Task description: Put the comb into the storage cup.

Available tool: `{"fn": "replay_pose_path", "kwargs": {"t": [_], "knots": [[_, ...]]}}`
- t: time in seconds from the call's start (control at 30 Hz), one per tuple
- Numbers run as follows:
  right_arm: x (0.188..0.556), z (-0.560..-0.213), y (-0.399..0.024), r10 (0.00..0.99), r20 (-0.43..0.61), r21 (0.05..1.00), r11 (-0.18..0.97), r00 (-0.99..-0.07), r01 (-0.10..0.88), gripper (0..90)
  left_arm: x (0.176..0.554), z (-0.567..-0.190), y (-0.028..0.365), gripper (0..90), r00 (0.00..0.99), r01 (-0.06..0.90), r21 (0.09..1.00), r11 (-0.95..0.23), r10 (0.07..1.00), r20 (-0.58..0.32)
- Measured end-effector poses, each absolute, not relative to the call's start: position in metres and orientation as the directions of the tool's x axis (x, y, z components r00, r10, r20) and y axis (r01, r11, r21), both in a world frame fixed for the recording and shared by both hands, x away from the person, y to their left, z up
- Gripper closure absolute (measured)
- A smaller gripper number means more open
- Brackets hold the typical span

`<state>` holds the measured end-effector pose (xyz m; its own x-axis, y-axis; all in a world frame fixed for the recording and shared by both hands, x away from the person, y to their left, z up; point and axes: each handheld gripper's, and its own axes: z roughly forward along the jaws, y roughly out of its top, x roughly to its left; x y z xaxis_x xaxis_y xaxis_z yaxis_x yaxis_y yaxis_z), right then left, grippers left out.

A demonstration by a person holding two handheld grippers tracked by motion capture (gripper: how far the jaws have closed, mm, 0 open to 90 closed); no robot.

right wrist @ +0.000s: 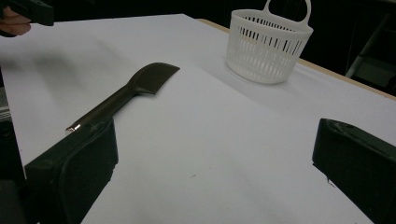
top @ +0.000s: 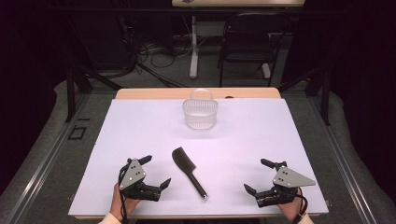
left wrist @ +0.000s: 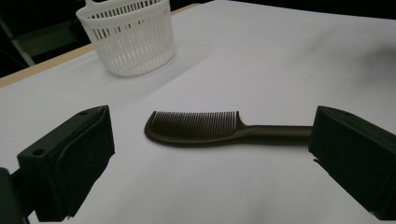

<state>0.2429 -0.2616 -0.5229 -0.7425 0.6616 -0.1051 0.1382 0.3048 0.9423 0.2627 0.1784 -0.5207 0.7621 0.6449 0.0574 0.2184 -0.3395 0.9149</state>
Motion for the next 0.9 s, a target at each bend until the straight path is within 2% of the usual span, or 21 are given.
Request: {"fn": "replay_pose_path", "kwargs": {"t": [0.53, 0.9], "knots": [[0.243, -0.523, -0.262, 0.662, -0.109, 0.939, 0.313, -0.741, 0.142, 0.0, 0.271, -0.521, 0.146, 0.0, 0.792, 0.236, 0.894, -0.381, 0.608, 0.050], [0.243, -0.523, -0.263, 0.662, -0.103, 0.940, 0.310, -0.742, 0.146, 0.0, 0.271, -0.520, 0.123, 0.0, 0.833, 0.215, 0.892, -0.396, 0.552, 0.045]]}}
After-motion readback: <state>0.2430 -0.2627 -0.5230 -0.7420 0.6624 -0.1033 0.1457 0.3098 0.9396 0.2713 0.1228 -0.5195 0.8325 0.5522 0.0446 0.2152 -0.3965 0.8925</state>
